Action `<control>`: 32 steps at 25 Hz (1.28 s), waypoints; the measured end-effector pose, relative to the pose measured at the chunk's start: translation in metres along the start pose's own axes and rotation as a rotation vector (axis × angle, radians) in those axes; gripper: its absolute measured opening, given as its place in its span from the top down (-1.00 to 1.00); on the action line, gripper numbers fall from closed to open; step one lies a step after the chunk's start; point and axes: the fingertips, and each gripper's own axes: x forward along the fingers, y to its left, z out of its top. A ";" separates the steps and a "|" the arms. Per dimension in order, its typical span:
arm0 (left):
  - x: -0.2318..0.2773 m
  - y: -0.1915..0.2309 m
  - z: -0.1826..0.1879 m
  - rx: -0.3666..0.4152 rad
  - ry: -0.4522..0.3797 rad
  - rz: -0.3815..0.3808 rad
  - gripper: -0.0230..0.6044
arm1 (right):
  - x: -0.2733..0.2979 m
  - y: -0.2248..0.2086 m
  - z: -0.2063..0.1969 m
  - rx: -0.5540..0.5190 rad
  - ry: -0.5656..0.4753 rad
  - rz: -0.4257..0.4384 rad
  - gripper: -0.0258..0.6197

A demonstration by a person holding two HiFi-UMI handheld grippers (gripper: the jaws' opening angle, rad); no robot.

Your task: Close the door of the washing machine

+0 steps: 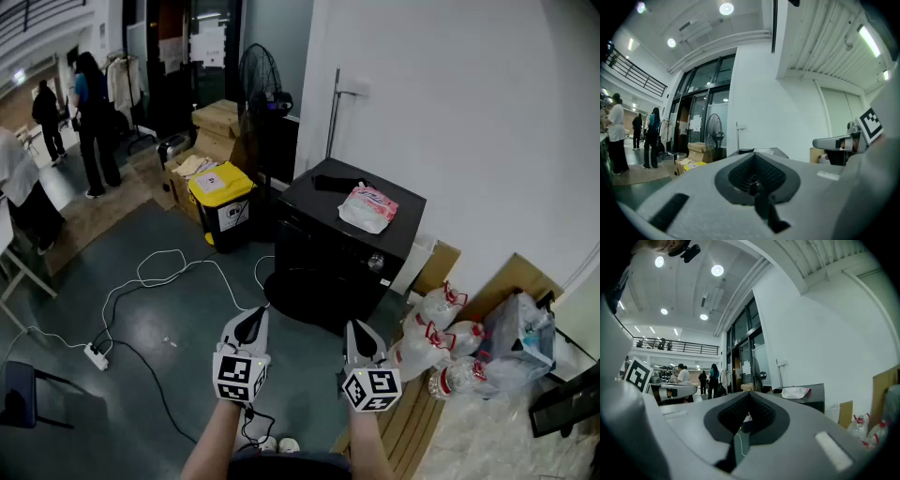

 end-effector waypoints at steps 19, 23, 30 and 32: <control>-0.003 0.005 -0.006 -0.004 0.017 0.006 0.91 | 0.006 0.010 -0.004 0.011 0.006 0.017 0.89; -0.006 0.006 -0.008 -0.008 0.021 0.007 0.91 | 0.006 0.014 -0.009 0.030 0.004 0.030 0.88; -0.011 0.007 -0.018 -0.018 0.042 0.014 0.90 | 0.008 0.025 -0.019 0.051 0.017 0.078 0.71; -0.013 0.008 -0.019 -0.020 0.046 0.016 0.90 | 0.008 0.029 -0.020 0.055 0.015 0.091 0.67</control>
